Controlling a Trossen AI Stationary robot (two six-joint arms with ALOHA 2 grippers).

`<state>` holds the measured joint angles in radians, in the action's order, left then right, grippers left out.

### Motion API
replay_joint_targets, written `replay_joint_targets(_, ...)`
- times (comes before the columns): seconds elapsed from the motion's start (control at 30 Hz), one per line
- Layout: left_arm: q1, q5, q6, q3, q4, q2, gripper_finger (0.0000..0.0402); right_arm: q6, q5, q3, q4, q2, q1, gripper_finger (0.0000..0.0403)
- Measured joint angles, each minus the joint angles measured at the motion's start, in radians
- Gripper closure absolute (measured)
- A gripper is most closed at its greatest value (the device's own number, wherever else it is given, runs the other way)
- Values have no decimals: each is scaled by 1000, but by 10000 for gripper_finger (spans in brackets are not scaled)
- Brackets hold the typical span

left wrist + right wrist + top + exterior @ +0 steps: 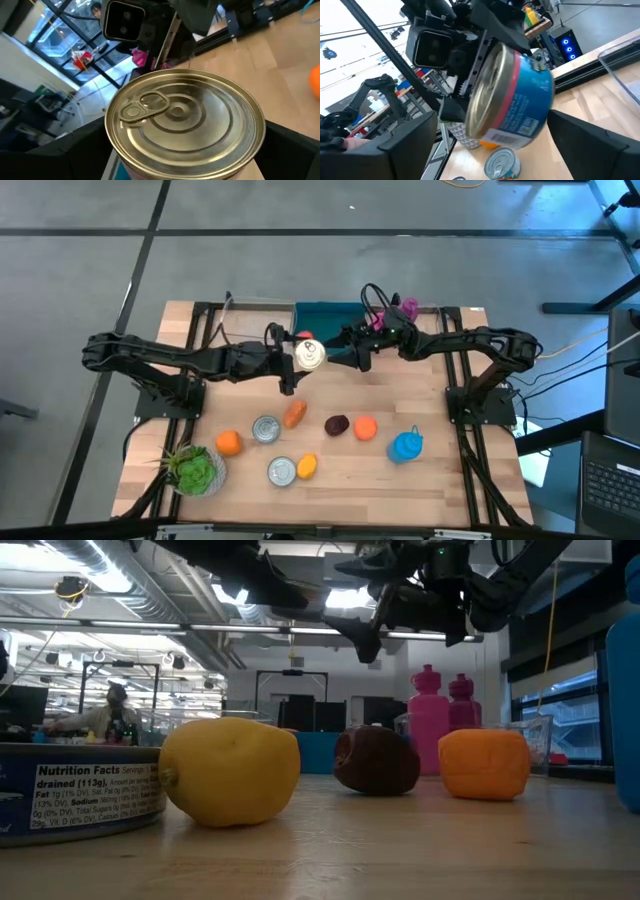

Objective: Pick & Place Food Item
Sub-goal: Put the top blue pink tuna can into the left transparent bin

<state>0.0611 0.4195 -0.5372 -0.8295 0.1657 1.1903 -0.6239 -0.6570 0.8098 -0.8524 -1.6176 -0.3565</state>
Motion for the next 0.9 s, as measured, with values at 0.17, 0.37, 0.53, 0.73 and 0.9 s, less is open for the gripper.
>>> replay_joint_targets(0.17,-16,33,-50,-47,-5,42,2,0,-3,2,11,-4,0,33)
replay_joint_targets(0.37,-22,34,-94,-102,-5,94,2,-6,-7,2,14,-25,0,32)
replay_joint_targets(0.53,-22,35,-99,-109,-12,121,2,3,-14,2,7,-26,0,49)
replay_joint_targets(0.73,-22,34,-98,-109,-12,125,2,12,-17,2,0,-26,0,134)
replay_joint_targets(0.9,-23,33,-120,-109,-12,125,2,14,-20,2,8,-26,0,209)
